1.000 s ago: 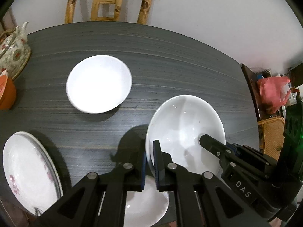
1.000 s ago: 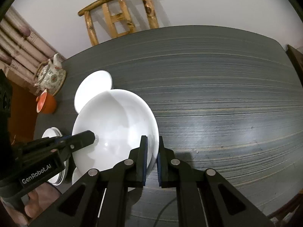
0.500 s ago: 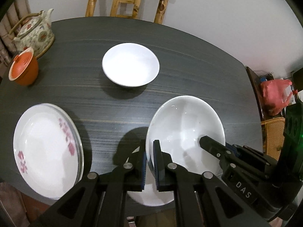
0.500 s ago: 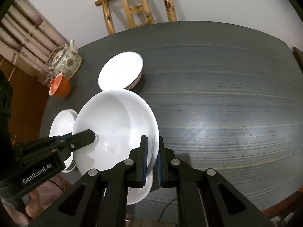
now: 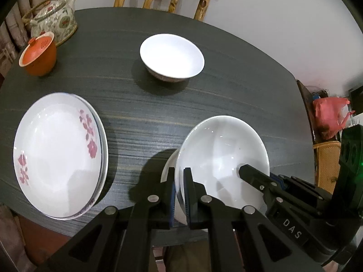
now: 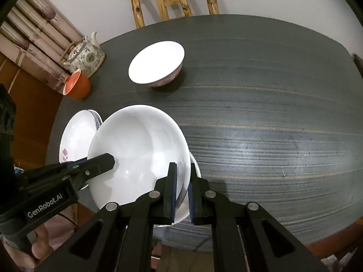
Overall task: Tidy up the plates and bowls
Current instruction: 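Lower the held white bowl into the first white bowl with both tools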
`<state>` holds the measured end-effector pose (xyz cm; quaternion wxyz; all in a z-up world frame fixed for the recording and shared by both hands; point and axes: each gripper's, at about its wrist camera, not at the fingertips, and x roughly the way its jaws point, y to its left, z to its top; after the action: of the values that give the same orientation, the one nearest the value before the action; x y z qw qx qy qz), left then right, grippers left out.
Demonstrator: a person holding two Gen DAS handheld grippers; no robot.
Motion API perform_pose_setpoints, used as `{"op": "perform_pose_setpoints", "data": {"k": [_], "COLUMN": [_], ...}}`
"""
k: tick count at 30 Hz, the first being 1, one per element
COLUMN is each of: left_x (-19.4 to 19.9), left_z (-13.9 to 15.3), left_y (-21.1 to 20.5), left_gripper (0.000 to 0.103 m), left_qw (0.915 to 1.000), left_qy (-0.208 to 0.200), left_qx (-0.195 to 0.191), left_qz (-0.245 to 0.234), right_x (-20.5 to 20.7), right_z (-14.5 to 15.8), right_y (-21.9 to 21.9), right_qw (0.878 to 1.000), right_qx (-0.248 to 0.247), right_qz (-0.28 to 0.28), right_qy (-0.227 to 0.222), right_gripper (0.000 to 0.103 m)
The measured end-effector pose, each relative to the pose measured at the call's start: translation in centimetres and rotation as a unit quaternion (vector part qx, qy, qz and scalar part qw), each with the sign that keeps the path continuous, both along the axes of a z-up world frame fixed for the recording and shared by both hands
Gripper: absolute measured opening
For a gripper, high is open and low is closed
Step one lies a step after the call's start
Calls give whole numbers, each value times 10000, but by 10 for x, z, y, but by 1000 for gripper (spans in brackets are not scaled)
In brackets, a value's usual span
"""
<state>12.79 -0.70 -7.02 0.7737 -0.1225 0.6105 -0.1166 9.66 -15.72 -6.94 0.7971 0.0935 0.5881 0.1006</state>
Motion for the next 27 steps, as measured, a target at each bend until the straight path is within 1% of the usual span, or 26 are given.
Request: {"op": "perform_pose_setpoints", "data": {"k": [7,14,19,24,27], "left_x": [-9,-13,-16,-19,-21], "left_z": [-13,-19,-19,-19,-19], "left_y": [2,-5,-11,-17,-19], "left_gripper": [6,6,6,6,6], "left_qw": [9999,9997,9992,9973,9965], "left_qy": [94,42,-70,-261,-335], "left_qx": [27,224,379,686,763], "left_qz": [24,-22,-41,-81,-60], "right_x": [-7,-12,-14,-17,-16], "right_z": [-10,-12,-17,-23,-24], "right_y": [5,7,10,11,10], "right_qw": [9999,9999,9998,9998,9999], "right_qx": [-33,-117,-166,-102,-41], "right_qz": [28,63,86,84,64], "right_qy": [100,47,62,127,135], "right_gripper": [9,9,10,11,11]}}
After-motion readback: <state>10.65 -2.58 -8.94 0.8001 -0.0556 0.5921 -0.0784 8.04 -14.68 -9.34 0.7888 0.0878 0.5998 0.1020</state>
